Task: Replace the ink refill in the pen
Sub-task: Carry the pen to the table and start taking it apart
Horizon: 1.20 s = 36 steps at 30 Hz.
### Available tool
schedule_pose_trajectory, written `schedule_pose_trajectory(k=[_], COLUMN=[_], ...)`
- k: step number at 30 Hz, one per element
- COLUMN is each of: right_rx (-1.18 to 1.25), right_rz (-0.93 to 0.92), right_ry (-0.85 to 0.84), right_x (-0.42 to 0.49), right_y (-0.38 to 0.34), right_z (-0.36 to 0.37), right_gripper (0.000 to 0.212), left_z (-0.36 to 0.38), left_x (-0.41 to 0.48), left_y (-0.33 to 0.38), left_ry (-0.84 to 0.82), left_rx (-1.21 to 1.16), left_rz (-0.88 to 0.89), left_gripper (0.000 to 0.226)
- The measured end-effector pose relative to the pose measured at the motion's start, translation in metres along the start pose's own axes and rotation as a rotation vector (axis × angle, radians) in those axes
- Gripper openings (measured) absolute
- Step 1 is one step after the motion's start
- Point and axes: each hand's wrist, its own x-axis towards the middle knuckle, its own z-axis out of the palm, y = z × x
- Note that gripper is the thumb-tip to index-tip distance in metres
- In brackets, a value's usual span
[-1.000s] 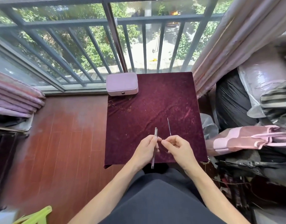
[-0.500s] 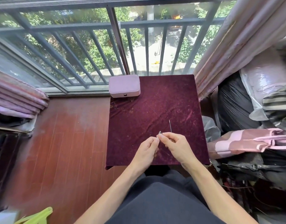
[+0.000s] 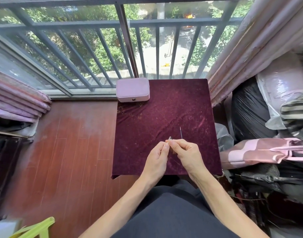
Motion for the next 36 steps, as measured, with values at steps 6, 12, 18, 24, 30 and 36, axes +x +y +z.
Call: schedule_pose_trajectory(k=[6,12,18,24,30,36], right_rx=[0.005,-0.028,-0.041,-0.113,-0.209,-0.389], right_rz=[0.026,0.043,0.128,0.174,0.152,0.048], right_ry=[0.007,0.028,0.078,0.038,0.049,0.063], right_x=[0.004,0.014,0.047,0.106,0.192,0.268], right_y=[0.003,0.006,0.025,0.078,0.155,0.197], right_z=[0.003,0.005,0.011,0.013,0.022,0.038], right_gripper=[0.012,0.012,0.012,0.011,0.007,0.008], left_z=[-0.002,-0.003,0.001,0.008,0.009,0.009], left_x=[0.001,0.012,0.044,0.093,0.141,0.157], left_y=[0.001,-0.012,-0.039,-0.119,-0.223,-0.282], left_ry=[0.013,-0.007,0.000,0.017,0.065,0.163], left_rx=[-0.030,-0.028,0.007,-0.038,-0.193,-0.308], left_rz=[0.008,-0.011,-0.092,-0.326,-0.447,-0.438], left_gripper=[0.047,0.035,0.037,0.035,0.016,0.017])
